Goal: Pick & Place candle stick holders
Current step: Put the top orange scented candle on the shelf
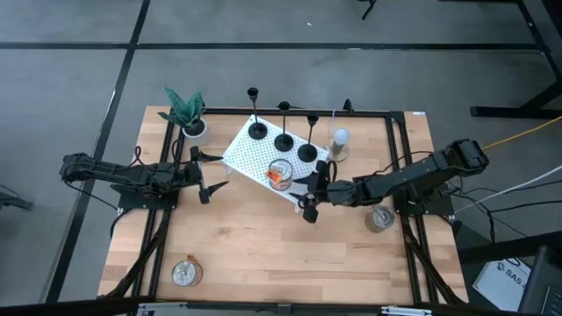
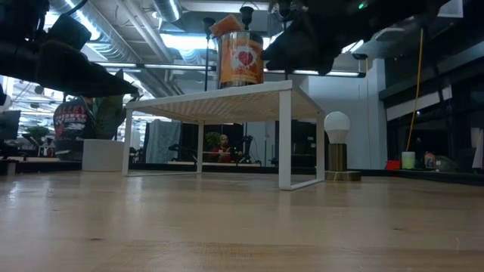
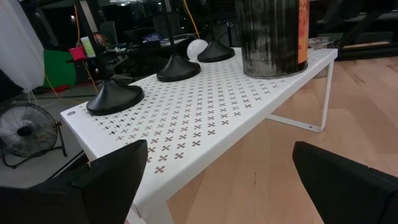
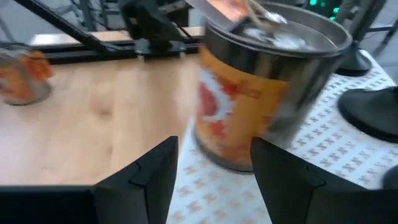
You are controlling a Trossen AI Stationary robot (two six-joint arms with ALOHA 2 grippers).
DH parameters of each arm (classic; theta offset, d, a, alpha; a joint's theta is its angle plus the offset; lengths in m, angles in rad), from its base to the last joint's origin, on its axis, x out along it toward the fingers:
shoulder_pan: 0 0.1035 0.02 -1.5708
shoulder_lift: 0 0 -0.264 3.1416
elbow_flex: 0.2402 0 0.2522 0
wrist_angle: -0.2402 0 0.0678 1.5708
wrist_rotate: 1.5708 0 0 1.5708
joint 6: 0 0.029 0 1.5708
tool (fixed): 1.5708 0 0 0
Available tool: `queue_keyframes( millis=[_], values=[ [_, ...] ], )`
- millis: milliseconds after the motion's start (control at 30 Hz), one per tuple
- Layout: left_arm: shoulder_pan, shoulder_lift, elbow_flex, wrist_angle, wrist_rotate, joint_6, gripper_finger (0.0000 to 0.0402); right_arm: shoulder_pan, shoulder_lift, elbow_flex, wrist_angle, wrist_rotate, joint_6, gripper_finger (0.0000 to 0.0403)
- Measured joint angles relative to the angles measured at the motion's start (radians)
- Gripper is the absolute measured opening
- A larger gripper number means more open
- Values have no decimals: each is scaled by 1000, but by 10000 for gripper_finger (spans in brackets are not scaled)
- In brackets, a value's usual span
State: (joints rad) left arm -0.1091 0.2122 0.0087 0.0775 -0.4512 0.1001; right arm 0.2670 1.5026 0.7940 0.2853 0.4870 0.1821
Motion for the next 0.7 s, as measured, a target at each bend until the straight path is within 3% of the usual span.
queue_keyframes(
  millis=[300,700],
  values=[
    [0,0,0,0,0,0,400,-51,98,5,141,-5,-29,205],
    [0,0,0,0,0,0,400,-140,250,189,136,-2,-89,205]
  ],
)
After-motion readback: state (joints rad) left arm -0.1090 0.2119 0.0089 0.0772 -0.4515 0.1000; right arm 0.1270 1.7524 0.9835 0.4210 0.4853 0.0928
